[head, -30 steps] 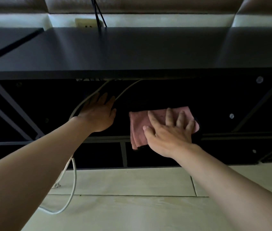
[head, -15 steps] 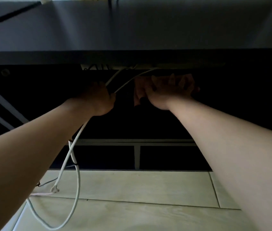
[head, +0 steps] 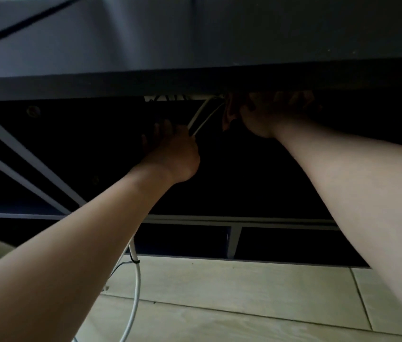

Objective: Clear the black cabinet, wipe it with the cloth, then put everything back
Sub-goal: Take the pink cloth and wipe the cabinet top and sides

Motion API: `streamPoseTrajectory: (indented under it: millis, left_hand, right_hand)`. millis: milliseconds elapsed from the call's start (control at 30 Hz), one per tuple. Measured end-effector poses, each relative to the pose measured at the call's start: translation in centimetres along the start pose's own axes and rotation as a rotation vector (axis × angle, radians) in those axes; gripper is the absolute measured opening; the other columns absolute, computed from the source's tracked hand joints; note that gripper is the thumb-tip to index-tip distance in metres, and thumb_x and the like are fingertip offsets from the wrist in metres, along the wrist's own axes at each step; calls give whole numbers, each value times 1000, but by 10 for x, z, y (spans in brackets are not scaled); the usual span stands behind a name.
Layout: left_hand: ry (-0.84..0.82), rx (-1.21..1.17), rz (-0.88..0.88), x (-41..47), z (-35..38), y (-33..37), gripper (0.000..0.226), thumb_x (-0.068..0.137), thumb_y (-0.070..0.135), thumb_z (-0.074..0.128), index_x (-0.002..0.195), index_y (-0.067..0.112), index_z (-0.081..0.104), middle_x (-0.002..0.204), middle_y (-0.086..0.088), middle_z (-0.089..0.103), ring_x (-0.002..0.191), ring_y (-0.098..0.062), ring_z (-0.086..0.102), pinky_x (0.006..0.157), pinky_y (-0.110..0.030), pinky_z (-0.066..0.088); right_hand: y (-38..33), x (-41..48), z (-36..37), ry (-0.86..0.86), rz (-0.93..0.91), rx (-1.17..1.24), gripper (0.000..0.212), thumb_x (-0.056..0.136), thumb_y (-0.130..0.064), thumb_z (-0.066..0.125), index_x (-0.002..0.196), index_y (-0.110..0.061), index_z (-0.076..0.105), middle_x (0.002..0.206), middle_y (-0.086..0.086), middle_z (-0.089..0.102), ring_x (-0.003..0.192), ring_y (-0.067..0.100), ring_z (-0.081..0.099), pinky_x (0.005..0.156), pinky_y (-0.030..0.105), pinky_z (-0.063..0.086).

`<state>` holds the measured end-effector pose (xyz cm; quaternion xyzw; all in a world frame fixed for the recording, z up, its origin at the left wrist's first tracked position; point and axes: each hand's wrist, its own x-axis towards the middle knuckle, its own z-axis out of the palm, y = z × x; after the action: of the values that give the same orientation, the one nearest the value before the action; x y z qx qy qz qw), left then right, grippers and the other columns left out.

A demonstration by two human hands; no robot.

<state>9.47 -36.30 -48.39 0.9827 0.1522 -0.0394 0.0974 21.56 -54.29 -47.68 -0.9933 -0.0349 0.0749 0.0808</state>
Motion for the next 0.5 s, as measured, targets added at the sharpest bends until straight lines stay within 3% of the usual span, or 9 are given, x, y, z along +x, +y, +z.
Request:
streamPoseTrajectory:
  millis: [367,500]
  left_hand:
    - [-11,12,3,-6,-9,1,53,99,20,44,150,11,34,158,-23,23,148,-44,19,120,-58,17]
    - [-8,24,30,-10,-9,-4,58,93,30,48,148,14,39,154,-24,33,143,-45,29,117,-56,28]
  right_hand:
    - [-2,-89,5,-38,4,-81,66,93,-73,8,155,-54,-4,169,8,-12,151,45,-16,113,70,-13]
    - [-6,-123,9,-62,-11,-71,66,95,-69,13,157,-49,-1,168,11,-13,149,48,-18,110,72,-16]
